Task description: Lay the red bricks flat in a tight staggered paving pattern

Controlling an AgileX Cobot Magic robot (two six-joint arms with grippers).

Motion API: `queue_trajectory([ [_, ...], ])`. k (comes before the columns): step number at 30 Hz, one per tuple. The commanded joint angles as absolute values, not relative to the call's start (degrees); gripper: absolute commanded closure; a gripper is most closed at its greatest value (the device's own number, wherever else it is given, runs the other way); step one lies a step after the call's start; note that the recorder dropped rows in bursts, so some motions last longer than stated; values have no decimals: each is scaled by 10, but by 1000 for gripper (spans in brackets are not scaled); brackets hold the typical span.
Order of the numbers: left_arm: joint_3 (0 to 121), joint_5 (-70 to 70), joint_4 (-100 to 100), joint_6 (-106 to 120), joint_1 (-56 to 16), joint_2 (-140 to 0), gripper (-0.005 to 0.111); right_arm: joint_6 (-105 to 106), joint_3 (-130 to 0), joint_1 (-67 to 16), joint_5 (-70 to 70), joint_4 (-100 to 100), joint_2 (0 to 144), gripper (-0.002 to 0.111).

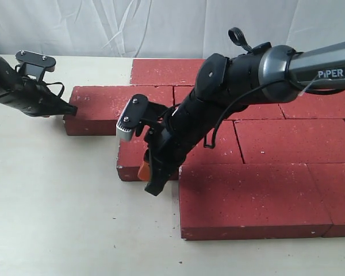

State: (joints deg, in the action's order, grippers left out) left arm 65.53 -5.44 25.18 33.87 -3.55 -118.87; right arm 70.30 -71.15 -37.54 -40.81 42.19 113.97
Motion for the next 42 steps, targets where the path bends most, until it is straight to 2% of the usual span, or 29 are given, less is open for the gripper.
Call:
queue_trajectory([
  [1, 659, -54, 251, 336, -35, -1187, 107, 693, -712, -377, -365, 416, 1142, 109],
  [10, 659, -55, 251, 334, -36, -1187, 107, 670, -712, -377, -334, 399, 1146, 109],
  [24, 659, -71, 263, 334, -36, -1187, 107, 637, -712, -377, -413, 364, 1051, 109],
  [29, 659, -78, 276, 334, -42, -1187, 107, 579, -711, -376, -408, 297, 1038, 109],
  [33, 662, -79, 276, 336, -68, -1187, 107, 578, -711, -376, -397, 295, 1039, 109],
  [42, 663, -81, 252, 336, -67, -1187, 107, 571, -711, -376, -397, 295, 1039, 109],
])
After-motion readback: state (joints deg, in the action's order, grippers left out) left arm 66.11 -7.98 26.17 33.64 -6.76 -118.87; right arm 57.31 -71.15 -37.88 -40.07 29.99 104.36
